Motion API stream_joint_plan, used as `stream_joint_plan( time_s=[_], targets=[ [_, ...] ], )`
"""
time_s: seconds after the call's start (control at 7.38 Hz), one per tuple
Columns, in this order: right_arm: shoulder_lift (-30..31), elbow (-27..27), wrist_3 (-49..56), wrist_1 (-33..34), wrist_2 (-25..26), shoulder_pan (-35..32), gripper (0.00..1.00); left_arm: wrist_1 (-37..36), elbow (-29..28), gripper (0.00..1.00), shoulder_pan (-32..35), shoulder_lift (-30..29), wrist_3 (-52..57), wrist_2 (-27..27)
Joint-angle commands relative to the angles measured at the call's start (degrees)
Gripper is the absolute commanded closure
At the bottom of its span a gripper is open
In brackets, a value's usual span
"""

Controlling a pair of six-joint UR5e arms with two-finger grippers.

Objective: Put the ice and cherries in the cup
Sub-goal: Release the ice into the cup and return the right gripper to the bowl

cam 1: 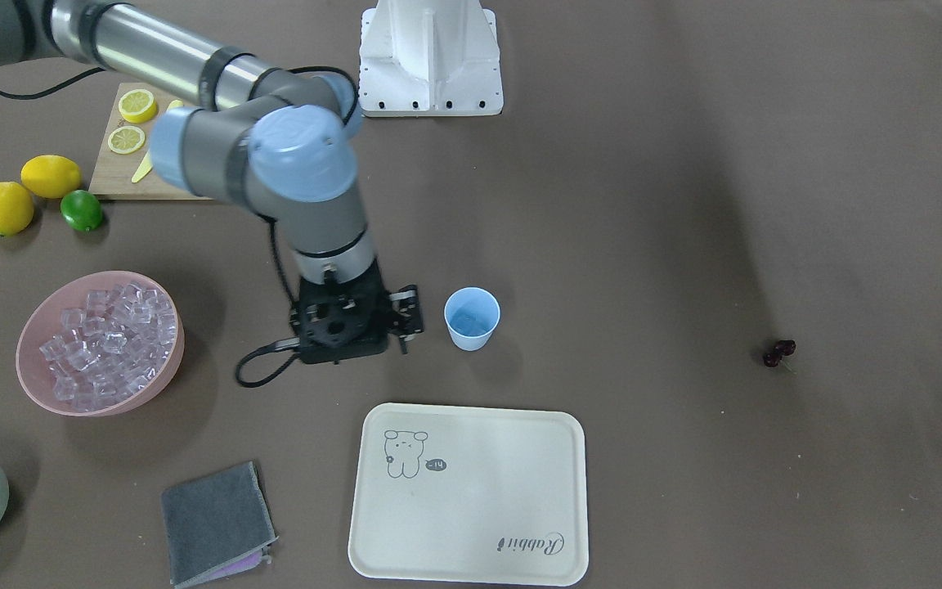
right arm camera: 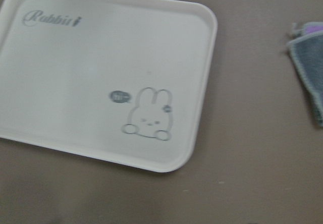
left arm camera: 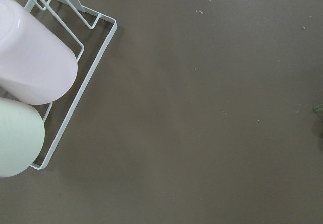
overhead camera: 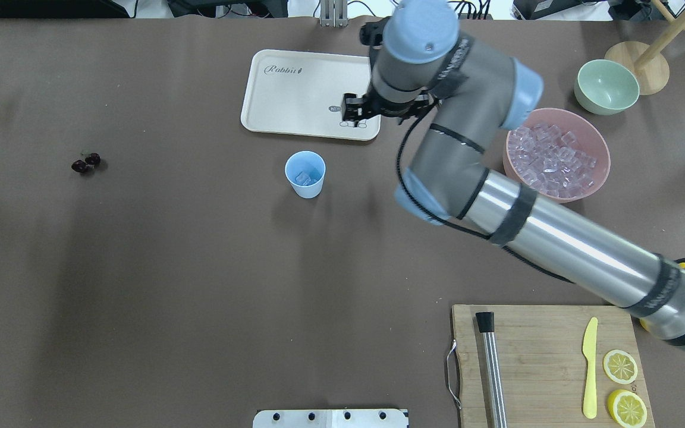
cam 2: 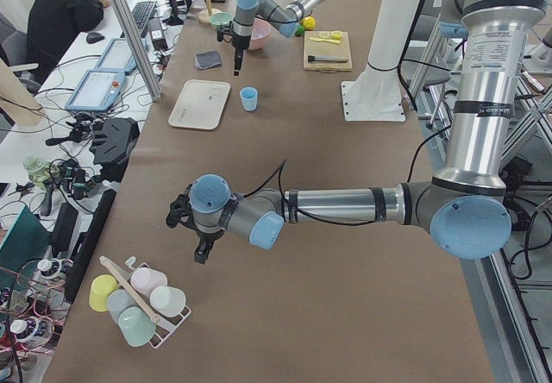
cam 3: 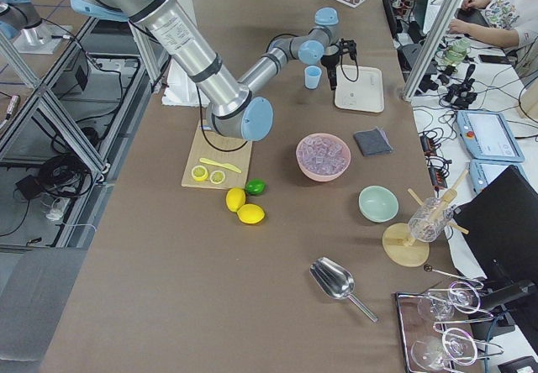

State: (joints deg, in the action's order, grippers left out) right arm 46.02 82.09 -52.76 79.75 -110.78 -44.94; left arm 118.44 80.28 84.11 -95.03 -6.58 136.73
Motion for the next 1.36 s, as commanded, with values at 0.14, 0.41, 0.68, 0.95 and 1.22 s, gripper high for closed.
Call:
stream_joint_plan(
  time_s=[0.14,0.41,0.68,0.95,1.22],
  targets=[
    [20.3,11.8,19.1,-0.5,-11.1,-11.7,0.12,0.6,0.5,0.02,0.0,0.3,0.0,0.0],
    [28.0,16.4,24.6,-0.6,-11.4,-12.7,0.12,1.5,-0.1,0.02,0.0,0.1,0.2,0.0],
    [29.6,16.1,24.5,-0.5,-11.1,-12.5,0.12,1.5,0.0,0.02,0.0,0.2,0.2,0.0],
    [29.0,14.2,24.0,-0.6,-10.7,-11.6,0.13,1.5,0.1,0.02,0.0,0.1,0.3,0.0],
    [27.6,12.1,24.1,-0.6,-10.5,-10.8,0.13,1.6,0.4,0.02,0.0,0.2,0.3,0.0]
  ],
)
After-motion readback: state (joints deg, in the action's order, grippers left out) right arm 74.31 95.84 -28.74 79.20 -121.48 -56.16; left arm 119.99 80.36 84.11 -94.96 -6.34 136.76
